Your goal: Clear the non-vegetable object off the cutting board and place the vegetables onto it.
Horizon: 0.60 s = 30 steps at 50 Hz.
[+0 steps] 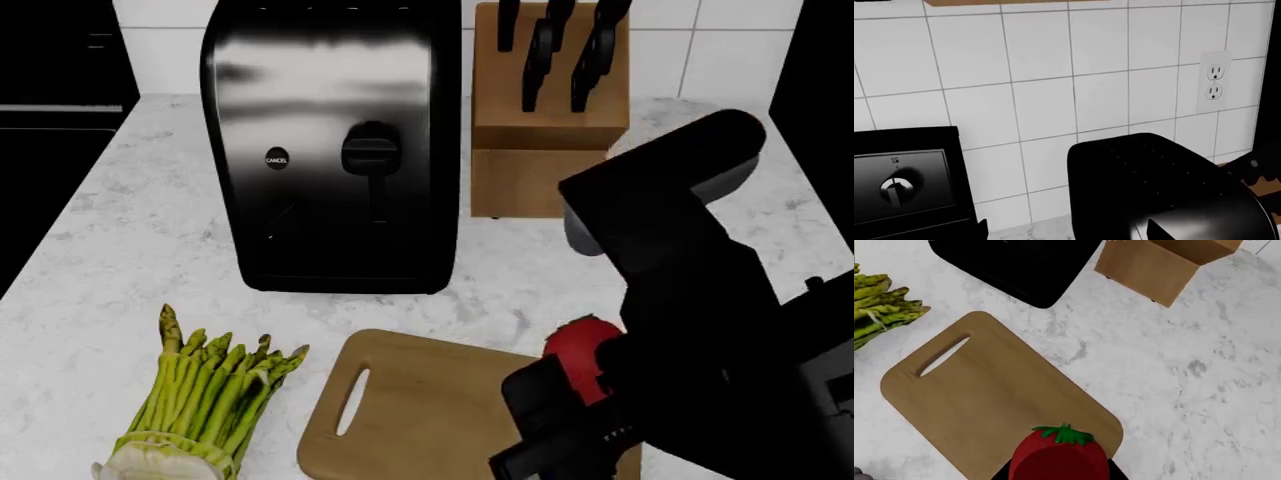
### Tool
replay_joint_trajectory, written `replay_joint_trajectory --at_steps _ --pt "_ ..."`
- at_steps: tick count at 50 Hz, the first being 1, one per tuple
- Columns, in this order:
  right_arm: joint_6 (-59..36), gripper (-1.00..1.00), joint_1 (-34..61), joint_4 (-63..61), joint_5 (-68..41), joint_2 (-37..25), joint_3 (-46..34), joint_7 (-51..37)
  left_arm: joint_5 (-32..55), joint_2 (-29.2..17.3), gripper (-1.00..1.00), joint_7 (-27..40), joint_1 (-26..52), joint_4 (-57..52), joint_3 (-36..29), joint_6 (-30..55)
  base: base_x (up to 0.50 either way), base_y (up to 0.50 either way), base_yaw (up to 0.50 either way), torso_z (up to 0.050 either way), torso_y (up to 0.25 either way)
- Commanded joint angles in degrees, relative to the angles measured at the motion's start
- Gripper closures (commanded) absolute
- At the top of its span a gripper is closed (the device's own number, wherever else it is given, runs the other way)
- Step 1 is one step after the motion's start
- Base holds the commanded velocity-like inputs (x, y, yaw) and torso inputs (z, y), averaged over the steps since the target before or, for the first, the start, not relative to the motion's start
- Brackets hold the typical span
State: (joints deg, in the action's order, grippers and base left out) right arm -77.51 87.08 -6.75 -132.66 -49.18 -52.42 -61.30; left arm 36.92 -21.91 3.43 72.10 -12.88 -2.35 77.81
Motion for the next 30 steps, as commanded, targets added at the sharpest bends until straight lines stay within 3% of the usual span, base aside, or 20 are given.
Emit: replay_joint_trajectory --at_steps 1,17,30 --pt "0.02 1.00 0.40 -0.75 1.53 -6.02 0.91 -1.06 0.43 -0.06 -1.00 0.05 0.59 0.08 -0.32 -0.03 0.00 0.00 0.00 0.000 0.000" --pt "-1.53 1.00 -2.20 1.34 8.91 -12.18 2.47 2.16 0.70 -0.33 -1.00 0.26 0.91 0.48 -0.53 -0.55 0.00 0.00 0.00 0.000 0.000" --pt "3.42 1.00 -9.28 -0.41 17.53 -14.91 5.52 9.47 1.21 -0.40 -1.00 0.86 1.06 0.52 0.07 -0.32 0.00 0.00 0.00 0.000 0.000"
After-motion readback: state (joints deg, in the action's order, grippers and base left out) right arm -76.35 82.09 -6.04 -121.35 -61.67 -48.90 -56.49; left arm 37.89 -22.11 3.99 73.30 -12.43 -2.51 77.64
